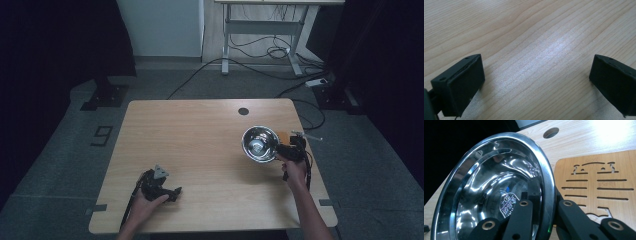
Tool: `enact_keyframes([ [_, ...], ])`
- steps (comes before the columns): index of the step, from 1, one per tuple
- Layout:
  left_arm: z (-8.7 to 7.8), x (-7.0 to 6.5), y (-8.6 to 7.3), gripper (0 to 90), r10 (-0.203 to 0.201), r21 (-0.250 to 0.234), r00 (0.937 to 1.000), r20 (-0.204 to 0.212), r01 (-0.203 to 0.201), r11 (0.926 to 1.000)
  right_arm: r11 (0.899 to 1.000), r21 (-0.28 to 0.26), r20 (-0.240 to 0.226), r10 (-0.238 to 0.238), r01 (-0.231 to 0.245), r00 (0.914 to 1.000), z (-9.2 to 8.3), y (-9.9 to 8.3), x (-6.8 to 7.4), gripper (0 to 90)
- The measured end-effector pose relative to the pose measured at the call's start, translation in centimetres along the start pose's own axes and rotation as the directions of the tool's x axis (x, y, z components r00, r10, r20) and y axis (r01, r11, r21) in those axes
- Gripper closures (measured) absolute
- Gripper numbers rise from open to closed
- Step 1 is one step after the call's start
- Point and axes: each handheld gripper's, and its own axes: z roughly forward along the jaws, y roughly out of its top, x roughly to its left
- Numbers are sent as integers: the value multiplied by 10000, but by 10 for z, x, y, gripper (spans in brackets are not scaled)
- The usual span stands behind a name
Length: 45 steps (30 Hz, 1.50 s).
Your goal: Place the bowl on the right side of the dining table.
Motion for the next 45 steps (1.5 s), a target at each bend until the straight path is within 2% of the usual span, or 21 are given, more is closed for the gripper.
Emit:
enact_keyframes([
  [14,0,0,0,0,0,-3,10000,0,0,10000,9998,-8,365,186,-186,9992,14,9,-9,864],
  [17,0,0,0,0,2,-4,10000,2,-2,10000,9998,-139,426,150,-144,9990,16,12,-12,864],
  [23,0,0,0,0,-3,-5,10000,1,3,10000,9992,-195,648,372,-360,9972,20,19,-22,863],
  [29,0,0,0,0,-2,-3,10000,-1,2,10000,9995,-159,947,298,-285,9951,22,19,-30,863],
  [45,-1,0,-1,0,-15,-8,10000,-6,15,10000,9971,-329,1455,733,-692,9866,16,20,-56,863],
])
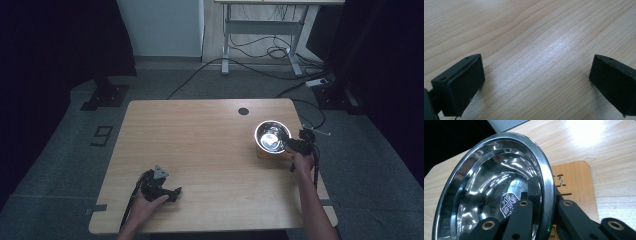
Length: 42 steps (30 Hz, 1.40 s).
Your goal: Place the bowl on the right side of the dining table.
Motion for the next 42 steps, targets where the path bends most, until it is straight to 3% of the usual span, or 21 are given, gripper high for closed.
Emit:
enact_keyframes([
  [14,0,0,0,0,-6,-1,10000,-8,6,10000,9991,-119,306,401,-397,9987,0,-1,-14,863],
  [27,0,0,0,0,-13,-6,10000,-17,13,10000,9991,-166,814,405,-393,9959,8,-4,-20,863],
  [42,-1,-1,-1,0,-24,-10,10000,-25,24,10000,9966,-155,902,824,-814,9925,16,-11,-33,863],
])
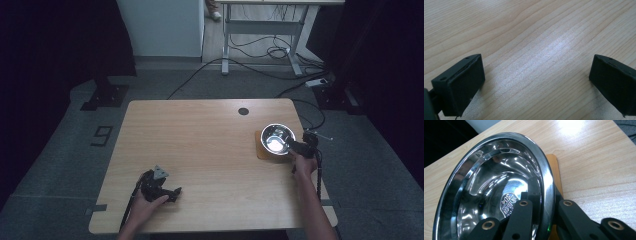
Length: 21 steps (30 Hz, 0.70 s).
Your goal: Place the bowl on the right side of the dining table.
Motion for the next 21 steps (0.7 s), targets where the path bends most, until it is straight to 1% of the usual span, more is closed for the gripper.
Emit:
enact_keyframes([
  [3,0,0,0,0,0,0,10000,1,0,10000,10000,85,16,8,-8,10000,3,-2,-1,863],
  [4,0,0,0,0,0,0,10000,3,0,10000,9999,93,-55,60,-60,10000,4,-2,-1,863],
  [9,0,0,0,0,3,1,10000,3,-3,10000,10000,99,-136,14,-13,9999,5,-3,0,858],
  [11,0,0,0,0,1,1,10000,2,-1,10000,10000,88,-241,19,-17,9997,6,-3,0,850],
  [14,0,0,0,0,1,1,10000,2,-1,10000,9999,136,-345,-20,25,9994,8,-4,-1,802],
  [17,0,0,0,0,-3,0,10000,-1,3,10000,10000,84,-373,35,-32,9993,8,-4,-1,783],
  [21,0,0,0,0,-4,-2,10000,1,4,10000,10000,-2,-306,-16,16,9995,7,-3,-2,769],
])
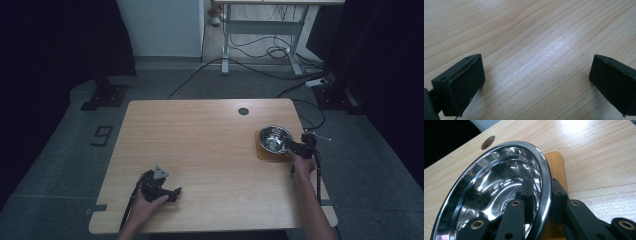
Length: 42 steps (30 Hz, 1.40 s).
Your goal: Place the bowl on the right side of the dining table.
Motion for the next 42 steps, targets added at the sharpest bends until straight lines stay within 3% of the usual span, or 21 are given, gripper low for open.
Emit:
enact_keyframes([
  [6,0,0,0,0,4,3,10000,-2,-4,10000,9999,-34,-33,-135,135,9999,-1,0,1,743],
  [10,0,0,0,0,4,3,10000,-5,-4,10000,9992,-153,99,-370,371,9993,-3,1,4,680],
  [16,0,0,0,0,12,5,10000,4,-12,10000,9975,-474,38,-521,523,9986,-10,4,7,469],
  [22,0,0,0,0,17,9,10000,8,-17,10000,9925,-854,-22,-875,870,9962,-16,3,14,367],
  [27,0,0,0,0,18,10,10000,7,-18,10000,9862,-1090,-36,-1260,1249,9920,-23,4,21,334],
  [42,-1,0,0,0,29,11,10000,16,-29,10000,9721,-829,279,-2179,2195,9756,-42,-1,40,270],
])
